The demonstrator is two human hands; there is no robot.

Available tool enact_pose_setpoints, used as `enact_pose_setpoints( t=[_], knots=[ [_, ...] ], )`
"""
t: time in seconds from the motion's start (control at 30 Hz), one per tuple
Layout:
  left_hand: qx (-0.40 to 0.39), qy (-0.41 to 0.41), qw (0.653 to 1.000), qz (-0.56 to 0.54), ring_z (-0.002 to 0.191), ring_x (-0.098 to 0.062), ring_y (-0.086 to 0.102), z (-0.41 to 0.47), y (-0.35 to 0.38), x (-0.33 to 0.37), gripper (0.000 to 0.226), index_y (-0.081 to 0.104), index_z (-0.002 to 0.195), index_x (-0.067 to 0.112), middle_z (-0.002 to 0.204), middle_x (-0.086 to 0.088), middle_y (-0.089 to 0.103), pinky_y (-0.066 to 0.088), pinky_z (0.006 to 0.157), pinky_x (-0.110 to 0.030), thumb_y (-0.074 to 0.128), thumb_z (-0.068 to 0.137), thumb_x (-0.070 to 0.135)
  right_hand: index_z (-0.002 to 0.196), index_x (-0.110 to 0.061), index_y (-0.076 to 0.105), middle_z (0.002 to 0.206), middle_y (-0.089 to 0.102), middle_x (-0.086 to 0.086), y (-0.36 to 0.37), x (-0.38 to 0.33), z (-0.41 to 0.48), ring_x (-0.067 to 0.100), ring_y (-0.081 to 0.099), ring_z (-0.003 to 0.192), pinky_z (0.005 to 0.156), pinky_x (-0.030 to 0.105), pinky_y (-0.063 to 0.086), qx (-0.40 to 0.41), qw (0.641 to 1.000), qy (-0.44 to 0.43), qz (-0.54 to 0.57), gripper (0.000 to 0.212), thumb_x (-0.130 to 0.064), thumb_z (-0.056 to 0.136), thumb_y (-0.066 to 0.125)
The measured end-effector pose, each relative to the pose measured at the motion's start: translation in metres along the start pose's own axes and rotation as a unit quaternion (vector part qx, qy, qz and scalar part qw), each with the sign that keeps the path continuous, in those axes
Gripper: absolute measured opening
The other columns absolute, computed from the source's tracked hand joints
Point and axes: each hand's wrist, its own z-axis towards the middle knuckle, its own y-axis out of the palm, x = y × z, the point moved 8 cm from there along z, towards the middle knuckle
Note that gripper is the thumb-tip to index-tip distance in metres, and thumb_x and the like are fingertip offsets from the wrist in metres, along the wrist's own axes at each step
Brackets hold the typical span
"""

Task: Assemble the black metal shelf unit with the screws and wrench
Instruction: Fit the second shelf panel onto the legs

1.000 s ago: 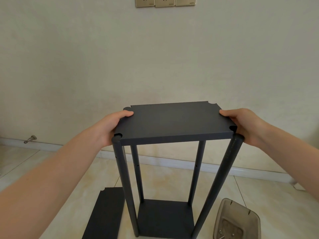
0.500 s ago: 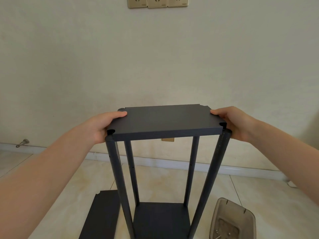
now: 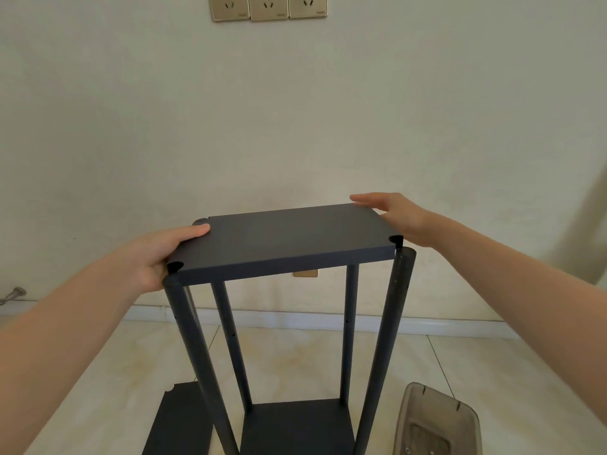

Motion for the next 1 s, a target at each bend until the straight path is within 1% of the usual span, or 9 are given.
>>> enact_pose_setpoints(
  t=[0.13, 0.2, 0.27, 0.3, 0.43, 0.53, 0.63, 0.8, 1.0],
  knots=[
    [0.001, 0.0, 1.0, -0.009, 0.048, -0.015, 0.069, 0.001, -0.002, 0.0, 0.019, 0.069, 0.092, 0.011, 0.065, -0.002, 0.074, 0.052, 0.037, -0.026, 0.074, 0.089, 0.03, 0.118, -0.023, 0.067, 0.122, 0.066, -0.007, 0.002, -0.003, 0.009, 0.005, 0.063, 0.112, 0.081, 0.019, 0.055, -0.01, 0.998, -0.055, -0.022, 0.039, 0.003, 0.089, 0.064],
    [-0.002, -0.001, 1.0, -0.017, 0.049, -0.015, 0.07, 0.002, -0.002, -0.001, 0.02, 0.07, 0.092, 0.011, 0.067, -0.003, 0.075, 0.052, 0.038, -0.026, 0.074, 0.089, 0.03, 0.107, -0.024, 0.068, 0.115, 0.069, -0.001, -0.001, -0.001, 0.013, 0.011, 0.066, 0.106, 0.08, 0.023, 0.057, 0.007, 0.997, -0.07, -0.024, 0.034, 0.005, 0.088, 0.065],
    [-0.005, 0.001, 1.0, -0.026, 0.049, -0.015, 0.07, 0.002, -0.002, -0.002, 0.02, 0.07, 0.092, 0.011, 0.067, -0.003, 0.075, 0.053, 0.038, -0.026, 0.074, 0.088, 0.03, 0.103, -0.021, 0.068, 0.113, 0.068, 0.006, -0.004, 0.001, 0.018, 0.018, 0.066, 0.102, 0.085, 0.033, 0.057, 0.016, 0.997, -0.073, -0.023, 0.03, 0.006, 0.089, 0.064],
    [-0.002, 0.004, 1.0, -0.029, 0.049, -0.015, 0.07, 0.002, -0.003, -0.002, 0.02, 0.07, 0.092, 0.011, 0.067, -0.003, 0.075, 0.053, 0.038, -0.026, 0.075, 0.088, 0.03, 0.103, -0.02, 0.068, 0.114, 0.067, 0.008, -0.004, 0.002, 0.02, 0.019, 0.066, 0.101, 0.086, 0.035, 0.056, 0.009, 0.997, -0.074, -0.027, 0.029, 0.005, 0.089, 0.064],
    [0.009, 0.011, 0.999, -0.028, 0.048, -0.015, 0.07, 0.004, -0.005, -0.002, 0.022, 0.07, 0.094, 0.012, 0.066, -0.002, 0.075, 0.052, 0.038, -0.026, 0.076, 0.087, 0.031, 0.108, -0.019, 0.071, 0.121, 0.066, 0.004, 0.001, 0.002, 0.024, 0.015, 0.065, 0.109, 0.088, 0.025, 0.055, -0.034, 0.995, -0.077, -0.044, 0.031, 0.006, 0.09, 0.063],
    [0.023, 0.016, 0.999, -0.025, 0.047, -0.014, 0.069, 0.006, -0.007, -0.001, 0.022, 0.069, 0.095, 0.012, 0.064, -0.001, 0.074, 0.052, 0.037, -0.025, 0.076, 0.087, 0.031, 0.11, -0.019, 0.071, 0.116, 0.066, 0.003, 0.003, 0.001, 0.028, 0.019, 0.066, 0.107, 0.085, 0.029, 0.058, -0.052, 0.995, -0.062, -0.05, 0.028, 0.001, 0.092, 0.062],
    [0.033, 0.017, 0.999, -0.016, 0.046, -0.014, 0.068, 0.009, -0.005, -0.001, 0.02, 0.068, 0.094, 0.01, 0.062, -0.002, 0.073, 0.051, 0.036, -0.025, 0.074, 0.09, 0.028, 0.113, -0.025, 0.066, 0.114, 0.06, 0.003, 0.0, 0.006, 0.029, 0.017, 0.065, 0.099, 0.073, 0.025, 0.059, -0.048, 0.998, -0.025, -0.027, 0.029, -0.004, 0.096, 0.059],
    [0.026, 0.011, 1.0, -0.014, 0.05, -0.016, 0.071, 0.012, 0.004, -0.003, 0.017, 0.068, 0.094, 0.009, 0.066, -0.004, 0.075, 0.053, 0.038, -0.027, 0.072, 0.092, 0.025, 0.116, -0.02, 0.068, 0.118, 0.059, 0.003, -0.004, 0.012, 0.026, 0.015, 0.066, 0.1, 0.076, 0.025, 0.059, -0.072, 0.997, 0.008, 0.009, 0.029, 0.0, 0.097, 0.056],
    [0.02, 0.006, 1.0, -0.022, 0.052, -0.017, 0.072, 0.013, 0.004, -0.004, 0.018, 0.068, 0.094, 0.009, 0.068, -0.004, 0.076, 0.054, 0.039, -0.028, 0.073, 0.091, 0.027, 0.132, -0.015, 0.055, 0.124, 0.061, 0.006, -0.009, 0.019, 0.018, 0.018, 0.069, 0.098, 0.064, 0.028, 0.059, -0.009, 0.997, 0.064, 0.051, 0.033, -0.011, 0.099, 0.056]
  ],
)
